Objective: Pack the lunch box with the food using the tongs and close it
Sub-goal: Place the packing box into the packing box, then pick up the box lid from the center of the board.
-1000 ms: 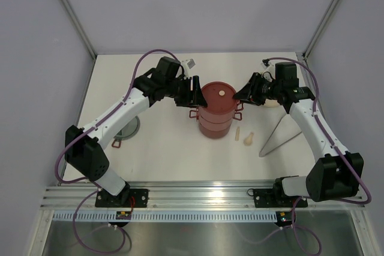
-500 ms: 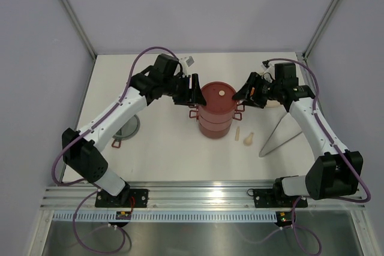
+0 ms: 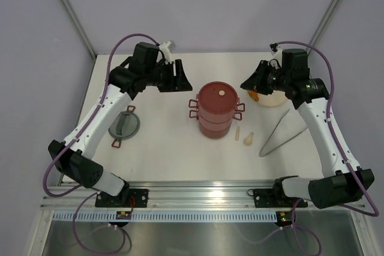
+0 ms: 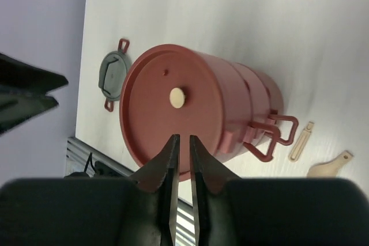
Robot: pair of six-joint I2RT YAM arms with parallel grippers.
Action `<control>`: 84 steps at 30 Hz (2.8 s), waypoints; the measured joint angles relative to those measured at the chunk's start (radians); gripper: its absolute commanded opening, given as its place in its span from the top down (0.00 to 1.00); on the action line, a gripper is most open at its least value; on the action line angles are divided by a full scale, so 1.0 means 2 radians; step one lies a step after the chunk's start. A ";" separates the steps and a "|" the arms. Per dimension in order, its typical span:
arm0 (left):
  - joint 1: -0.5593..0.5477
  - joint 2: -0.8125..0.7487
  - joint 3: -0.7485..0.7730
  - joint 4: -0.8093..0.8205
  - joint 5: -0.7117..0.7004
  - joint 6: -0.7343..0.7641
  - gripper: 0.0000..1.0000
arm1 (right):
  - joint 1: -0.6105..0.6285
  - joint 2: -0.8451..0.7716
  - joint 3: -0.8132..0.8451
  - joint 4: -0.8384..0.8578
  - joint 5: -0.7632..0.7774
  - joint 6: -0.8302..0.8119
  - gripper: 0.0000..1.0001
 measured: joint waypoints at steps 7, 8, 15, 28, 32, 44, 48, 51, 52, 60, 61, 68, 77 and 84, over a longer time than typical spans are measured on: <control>0.147 -0.033 -0.067 0.002 0.007 -0.004 0.41 | 0.112 0.058 0.055 -0.014 0.063 -0.004 0.84; 0.169 -0.036 -0.080 0.000 0.001 -0.004 0.39 | 0.123 0.068 0.060 -0.017 0.074 -0.007 0.84; 0.246 -0.055 -0.142 -0.063 -0.093 0.002 0.37 | 0.135 0.119 0.067 -0.054 0.144 -0.026 0.84; 0.298 -0.040 -0.227 -0.077 -0.202 0.013 0.11 | 0.135 0.109 0.095 -0.067 0.162 -0.047 0.73; 0.298 0.019 -0.234 -0.041 -0.218 0.011 0.05 | 0.135 0.083 0.098 -0.067 0.162 -0.047 0.69; 0.298 0.106 -0.238 0.025 -0.210 0.019 0.23 | 0.135 0.054 0.098 -0.066 0.162 -0.046 0.69; 0.294 0.110 -0.239 0.033 -0.190 0.019 0.33 | 0.135 0.054 0.098 -0.063 0.162 -0.043 0.70; 0.278 0.110 -0.240 0.036 -0.183 0.019 0.39 | 0.135 0.054 0.098 -0.059 0.162 -0.043 0.70; 0.267 0.110 -0.240 0.036 -0.182 0.018 0.40 | 0.135 0.054 0.098 -0.059 0.162 -0.043 0.70; 0.231 0.110 -0.240 0.032 -0.181 0.017 0.53 | 0.135 0.048 0.094 -0.057 0.162 -0.039 0.71; 0.232 0.111 -0.240 0.032 -0.183 0.017 0.53 | 0.135 0.046 0.093 -0.057 0.162 -0.039 0.71; 0.233 0.122 -0.240 0.026 -0.195 0.017 0.62 | 0.135 0.037 0.083 -0.057 0.162 -0.037 0.72; 0.216 0.120 -0.215 -0.003 -0.216 0.030 1.00 | 0.135 0.025 0.075 -0.057 0.163 -0.036 0.73; 0.137 0.051 -0.105 -0.033 -0.215 0.073 1.00 | 0.135 0.021 0.072 -0.061 0.181 -0.037 0.74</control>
